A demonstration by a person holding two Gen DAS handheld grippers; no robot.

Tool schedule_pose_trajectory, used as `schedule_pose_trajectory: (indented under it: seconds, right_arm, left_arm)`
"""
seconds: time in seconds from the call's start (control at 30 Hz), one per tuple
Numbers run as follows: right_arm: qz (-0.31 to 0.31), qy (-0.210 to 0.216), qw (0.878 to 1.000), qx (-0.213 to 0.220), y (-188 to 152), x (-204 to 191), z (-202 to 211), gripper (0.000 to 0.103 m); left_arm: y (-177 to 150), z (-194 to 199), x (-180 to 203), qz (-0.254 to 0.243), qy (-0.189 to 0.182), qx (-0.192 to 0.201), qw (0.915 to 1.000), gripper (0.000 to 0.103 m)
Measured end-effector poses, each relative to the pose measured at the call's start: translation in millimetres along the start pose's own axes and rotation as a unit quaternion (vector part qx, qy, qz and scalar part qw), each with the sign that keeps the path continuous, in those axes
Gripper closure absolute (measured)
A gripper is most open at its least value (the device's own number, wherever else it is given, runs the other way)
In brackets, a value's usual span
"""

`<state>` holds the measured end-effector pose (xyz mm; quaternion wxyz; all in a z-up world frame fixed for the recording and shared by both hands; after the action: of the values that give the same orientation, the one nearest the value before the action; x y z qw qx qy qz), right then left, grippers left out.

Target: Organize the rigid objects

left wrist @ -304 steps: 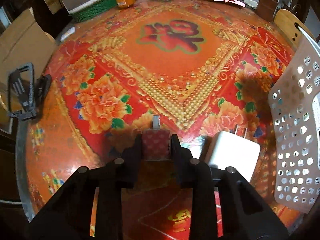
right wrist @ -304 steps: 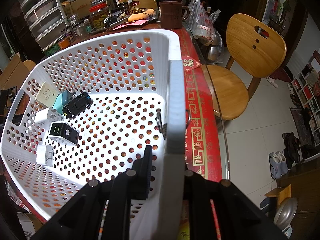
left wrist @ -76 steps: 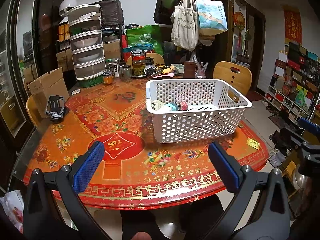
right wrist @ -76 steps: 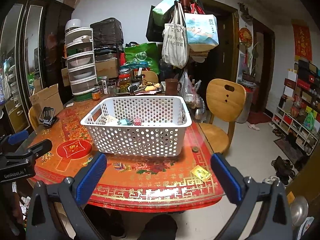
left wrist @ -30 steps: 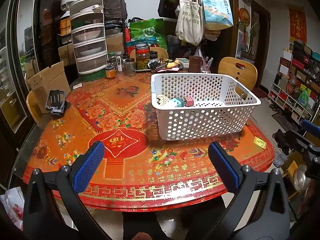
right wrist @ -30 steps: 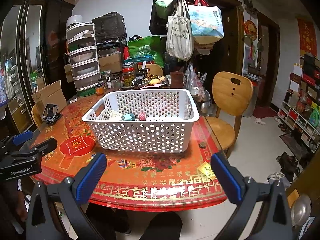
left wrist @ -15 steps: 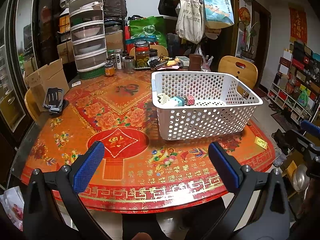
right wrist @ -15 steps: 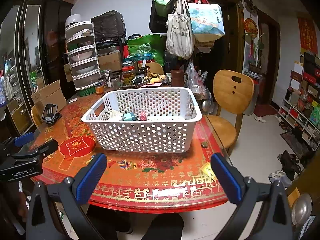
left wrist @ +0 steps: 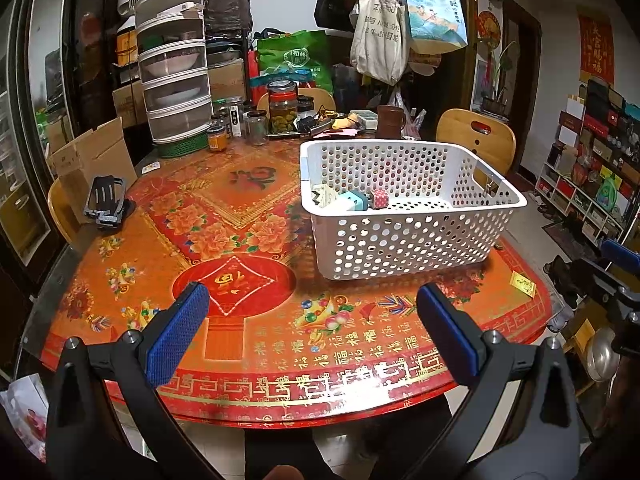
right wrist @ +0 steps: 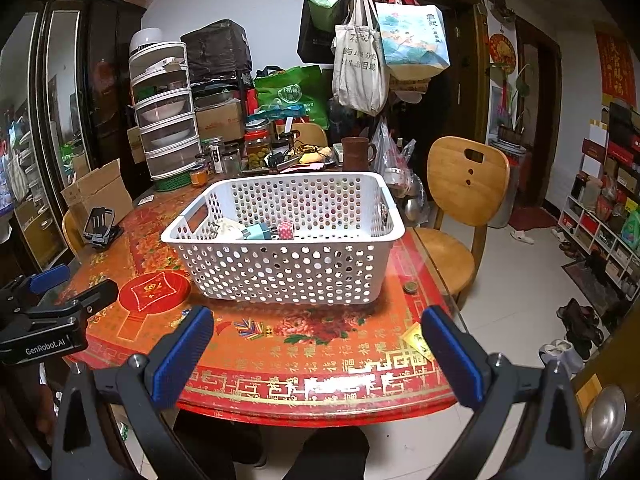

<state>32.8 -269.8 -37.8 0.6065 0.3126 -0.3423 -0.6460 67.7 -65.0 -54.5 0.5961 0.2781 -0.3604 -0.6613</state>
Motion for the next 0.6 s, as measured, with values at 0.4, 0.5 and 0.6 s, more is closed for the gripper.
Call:
schedule_pose_trajectory:
  seconds: [0.4,0.5,0.6]
  right_arm:
    - [0.008,0.005,1.000,-0.009,-0.3,-10.4,-9.9,0.000]
    - [0.010,0.011,1.000,-0.012,0.4,-20.3,-14.3,0.000]
    - [0.006,0.021,1.000,-0.007,4.4,-26.4,-19.0,0.000]
  left_arm:
    - [-7.9,-13.2,-13.5,0.011,-0.002,-0.008,0.9999,0.001]
    - [-7.8,-17.2,-20.1,0.014,-0.005,-0.010,0.9998,0.001]
    - [-6.4,-27.0,-39.9,0.026,-0.007,-0.007,0.9996,0.001]
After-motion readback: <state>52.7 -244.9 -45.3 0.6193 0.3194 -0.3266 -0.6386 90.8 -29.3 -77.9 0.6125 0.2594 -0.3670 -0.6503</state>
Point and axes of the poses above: each gripper's, at about its wrist camera, not at the fingertips, and z roughly against the way its jaws point, x to its right, y to its top, the point moved 9 cm from there along -z, roughly the way its jaws point, and after that the axes turned 4 degrees about -y, right-handed, at the moved point
